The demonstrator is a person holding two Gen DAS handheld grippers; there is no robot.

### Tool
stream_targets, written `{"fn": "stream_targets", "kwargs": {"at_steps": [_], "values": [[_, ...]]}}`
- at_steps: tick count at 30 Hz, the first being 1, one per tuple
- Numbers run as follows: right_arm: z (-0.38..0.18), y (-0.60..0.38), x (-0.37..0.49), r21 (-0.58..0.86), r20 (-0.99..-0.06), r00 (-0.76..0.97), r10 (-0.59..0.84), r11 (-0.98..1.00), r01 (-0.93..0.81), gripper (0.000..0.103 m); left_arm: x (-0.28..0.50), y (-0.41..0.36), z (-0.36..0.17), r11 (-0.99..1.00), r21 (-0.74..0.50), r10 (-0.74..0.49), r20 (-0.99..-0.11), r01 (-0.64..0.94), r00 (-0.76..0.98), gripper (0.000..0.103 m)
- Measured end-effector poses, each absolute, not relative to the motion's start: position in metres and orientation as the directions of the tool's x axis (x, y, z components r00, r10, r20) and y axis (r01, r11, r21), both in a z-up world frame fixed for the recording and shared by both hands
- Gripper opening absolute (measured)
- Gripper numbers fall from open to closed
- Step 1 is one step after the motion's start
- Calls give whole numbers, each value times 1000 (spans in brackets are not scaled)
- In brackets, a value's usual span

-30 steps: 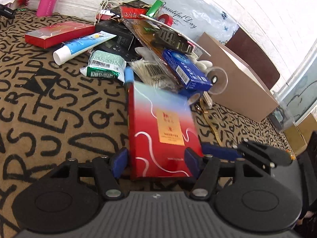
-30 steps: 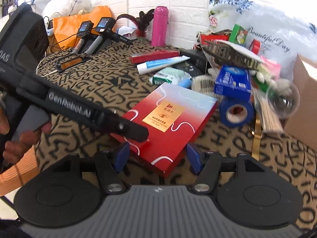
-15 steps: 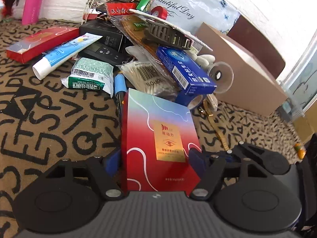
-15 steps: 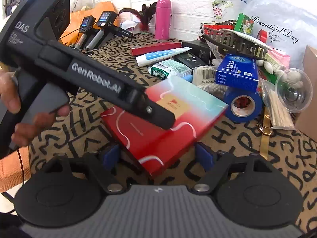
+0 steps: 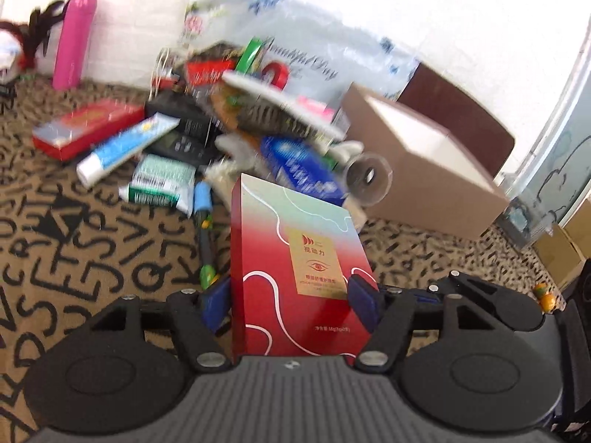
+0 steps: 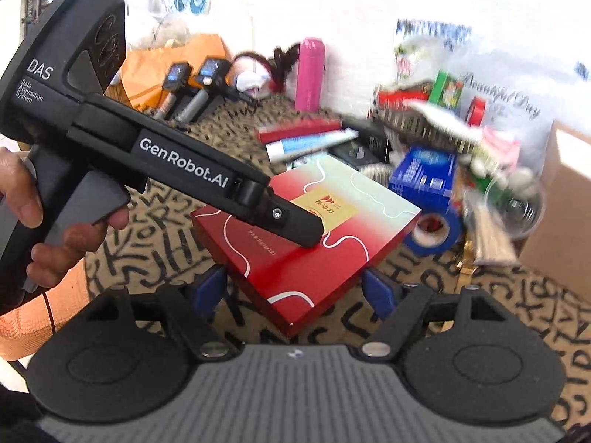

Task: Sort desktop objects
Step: 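Grasp the red-and-white rectangular box with the left tool, then carry the red-and-white box into the brown box and release it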

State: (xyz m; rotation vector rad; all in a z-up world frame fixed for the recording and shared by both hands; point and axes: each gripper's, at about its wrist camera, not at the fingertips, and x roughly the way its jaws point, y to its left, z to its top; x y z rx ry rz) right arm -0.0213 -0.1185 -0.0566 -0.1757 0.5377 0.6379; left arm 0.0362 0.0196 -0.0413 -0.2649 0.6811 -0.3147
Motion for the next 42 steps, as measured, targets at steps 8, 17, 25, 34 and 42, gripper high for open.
{"fn": "stream_targets", "kwargs": {"at_steps": [8, 17, 25, 34, 42], "values": [[-16, -148, -32, -43, -405, 769, 495, 830, -557, 78, 49, -14, 1, 902, -317, -417, -473, 292, 776, 69], [15, -213, -13, -81, -346, 860, 376, 901, -426, 78, 103, -96, 32, 865, -254, -502, -439, 433, 745, 68], [30, -287, 23, -42, -337, 898, 283, 948, -314, 78, 164, -170, 47, 820, -277, -571, -444, 500, 690, 68], [41, -360, 77, 3, -409, 884, 225, 969, -246, 78, 235, -235, 42, 793, -292, -605, -486, 535, 631, 68], [33, -411, 133, 73, -504, 835, 220, 975, -212, 78, 295, -273, 21, 790, -340, -609, -541, 511, 580, 69]]}}
